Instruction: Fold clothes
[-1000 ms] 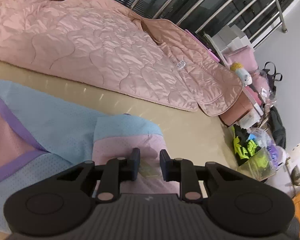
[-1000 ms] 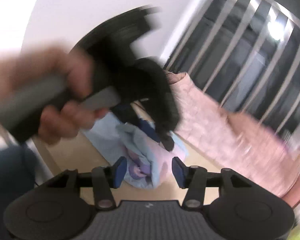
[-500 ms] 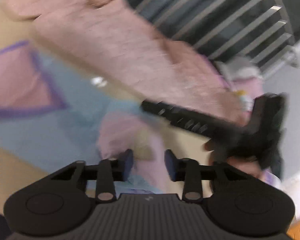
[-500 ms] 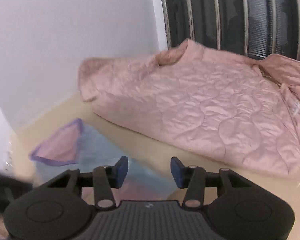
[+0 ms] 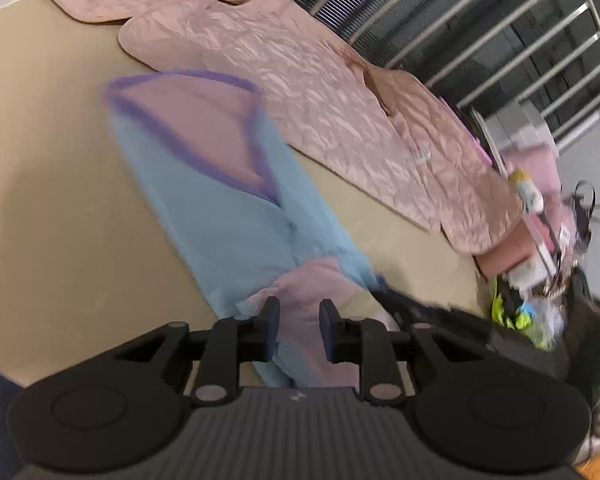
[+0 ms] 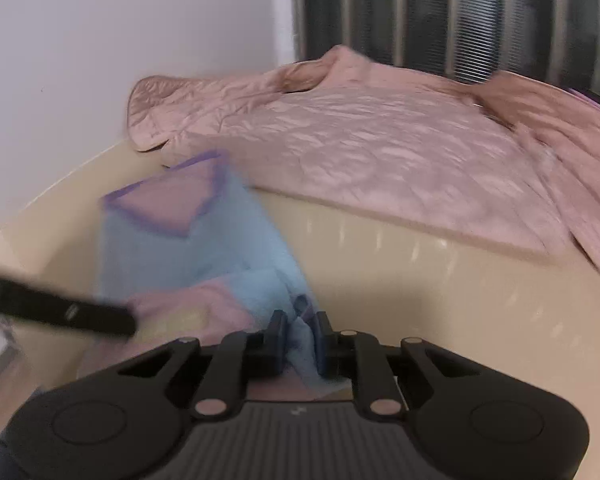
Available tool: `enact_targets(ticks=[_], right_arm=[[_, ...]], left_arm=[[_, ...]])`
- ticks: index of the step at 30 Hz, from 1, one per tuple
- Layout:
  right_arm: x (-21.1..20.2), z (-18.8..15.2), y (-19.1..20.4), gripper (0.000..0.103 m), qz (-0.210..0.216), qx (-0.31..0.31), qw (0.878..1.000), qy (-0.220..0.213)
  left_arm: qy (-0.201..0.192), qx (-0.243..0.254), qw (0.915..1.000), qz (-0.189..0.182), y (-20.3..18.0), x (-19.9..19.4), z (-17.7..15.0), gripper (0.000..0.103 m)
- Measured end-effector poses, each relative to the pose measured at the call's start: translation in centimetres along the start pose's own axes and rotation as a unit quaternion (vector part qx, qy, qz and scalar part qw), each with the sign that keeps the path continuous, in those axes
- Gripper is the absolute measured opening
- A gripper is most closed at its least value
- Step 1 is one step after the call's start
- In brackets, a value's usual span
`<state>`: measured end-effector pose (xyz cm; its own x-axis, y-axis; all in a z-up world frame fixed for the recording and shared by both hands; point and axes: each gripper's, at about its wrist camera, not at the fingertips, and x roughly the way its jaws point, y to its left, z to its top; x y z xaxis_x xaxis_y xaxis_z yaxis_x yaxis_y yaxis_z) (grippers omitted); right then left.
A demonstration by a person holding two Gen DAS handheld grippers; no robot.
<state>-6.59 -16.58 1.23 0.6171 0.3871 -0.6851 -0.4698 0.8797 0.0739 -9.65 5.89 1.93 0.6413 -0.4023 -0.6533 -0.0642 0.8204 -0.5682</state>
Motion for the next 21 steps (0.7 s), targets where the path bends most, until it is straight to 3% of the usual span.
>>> enact_targets(ticks=[3, 6, 8, 10, 14, 17, 20, 21], right_arm=[[-2.4, -2.5, 2.1, 0.011, 0.003, 0.017, 1.000, -0.006], [-3.9, -2.8, 2.9, 0.013, 0.012, 0.019, 1.000, -0.019], [-4.4, -2.1, 1.7, 0.023, -0.001, 0.034, 0.999, -0.039], [-4.5, -1.1, 0.0, 0.028, 0.004, 0.055, 0.997, -0.059], [-2.0, -0.3, -1.5, 0.027, 0.093, 0.075, 0.992, -0.045], [-0.6, -0.8, -0.3, 0.027, 0.100, 0.047, 0.994, -0.025], [-0.4, -1.6, 0.6, 0.014, 0.070, 0.015, 0.997, -0.031], [-0.6, -1.8, 0.9, 0.014, 0.057, 0.002, 0.998, -0.033]], left_arm=[[0.001, 0.018, 0.9997, 0.014, 0.1, -1.1, -0.5, 0.032], [-0.004, 0.029, 0.9993, 0.022, 0.1, -1.6, -0.9, 0.034], [-0.006, 0.040, 0.9988, 0.027, -0.2, -1.3, -0.9, 0.034], [-0.010, 0.059, 0.9976, 0.037, -0.6, -1.1, -0.9, 0.034], [-0.008, 0.077, 0.9959, 0.046, -0.8, -0.9, -0.8, 0.034], [-0.008, 0.083, 0.9955, 0.044, -0.8, -1.0, -1.0, 0.035], [-0.016, 0.108, 0.9930, 0.045, -1.2, -0.7, -1.3, 0.038], [-0.019, 0.123, 0.9911, 0.047, -1.5, -0.4, -1.5, 0.038]])
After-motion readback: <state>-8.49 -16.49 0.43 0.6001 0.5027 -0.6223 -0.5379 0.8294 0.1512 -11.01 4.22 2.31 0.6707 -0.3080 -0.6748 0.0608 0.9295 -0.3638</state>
